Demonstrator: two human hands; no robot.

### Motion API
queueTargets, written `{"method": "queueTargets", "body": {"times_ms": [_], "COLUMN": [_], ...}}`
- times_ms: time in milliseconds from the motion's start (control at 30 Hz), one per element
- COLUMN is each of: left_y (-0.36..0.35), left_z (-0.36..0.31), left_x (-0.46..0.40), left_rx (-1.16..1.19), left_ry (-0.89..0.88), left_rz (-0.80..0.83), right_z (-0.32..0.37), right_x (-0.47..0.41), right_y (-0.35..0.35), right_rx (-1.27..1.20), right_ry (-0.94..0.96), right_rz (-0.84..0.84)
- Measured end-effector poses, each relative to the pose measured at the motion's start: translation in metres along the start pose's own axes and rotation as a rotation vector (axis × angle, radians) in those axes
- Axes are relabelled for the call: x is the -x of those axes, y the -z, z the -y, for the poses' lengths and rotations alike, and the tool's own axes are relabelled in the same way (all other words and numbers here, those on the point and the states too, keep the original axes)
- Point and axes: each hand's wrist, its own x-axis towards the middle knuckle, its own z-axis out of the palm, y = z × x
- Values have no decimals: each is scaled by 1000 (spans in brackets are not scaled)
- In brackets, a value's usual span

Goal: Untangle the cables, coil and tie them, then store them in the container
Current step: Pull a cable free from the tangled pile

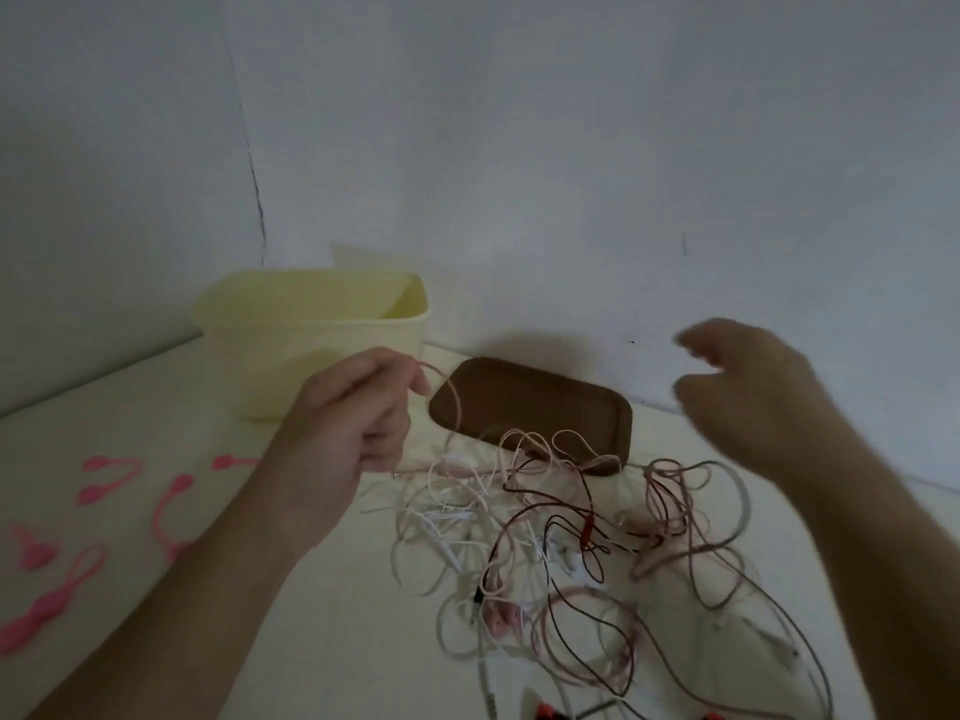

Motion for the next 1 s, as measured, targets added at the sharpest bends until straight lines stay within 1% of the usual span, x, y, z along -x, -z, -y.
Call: {"method": "queueTargets", "body": {"times_ms": [33, 67, 100, 133, 167, 200, 233, 267, 367, 400, 433, 533, 567, 600, 667, 767, 833, 867, 900, 967, 1000], "left_y": [-7, -15, -23, -29, -34, -35, -37, -35, -20, -16, -13, -6, -3, 0, 5, 11, 13, 14, 13, 7, 3], "left_z": [2, 2, 3, 4, 5, 7, 8, 8, 6, 4, 2, -2, -3, -3, -3, -5, -7, -9, -8, -5, -3], "left_x": [3, 7, 9, 11, 12, 12, 13, 13, 12, 11, 9, 3, 1, -1, -4, -4, -3, -2, -2, -1, 1], "left_rx": [-74, -136, -184, -220, -240, -255, -260, -274, -345, -347, -328, -194, -132, -72, 41, 263, 413, 449, 443, 303, 204], "left_ry": [-2, -13, -26, -38, -46, -43, -30, -21, -22, -28, -30, -85, -87, -80, -51, -9, 5, 4, 3, 1, 1], "left_rz": [20, 50, 81, 95, 90, 85, 81, 88, 94, 81, 64, 17, -7, -18, -16, 45, 87, 103, 108, 77, 54], "right_z": [16, 32, 43, 53, 59, 62, 62, 63, 57, 52, 46, 25, 17, 9, -3, -18, -21, -19, -17, -7, 3], "right_x": [11, 23, 33, 42, 49, 53, 53, 52, 41, 36, 31, 8, 1, -5, -14, -20, -21, -18, -15, -2, 6], "right_y": [-5, -11, -18, -28, -39, -48, -55, -58, -53, -47, -39, -7, 3, 11, 22, 23, 21, 20, 19, 13, 9], "right_rx": [-102, -257, -398, -440, -364, -260, -172, -129, -196, -276, -417, -969, -1116, -1211, -1276, -1252, -1163, -1031, -804, -320, -168], "right_ry": [94, 168, 226, 331, 452, 539, 584, 585, 448, 400, 359, 207, 156, 108, 25, -135, -236, -257, -235, -117, -57], "right_rz": [81, 211, 376, 515, 588, 596, 558, 508, 424, 386, 326, 29, -49, -113, -205, -329, -394, -397, -367, -233, -137]}}
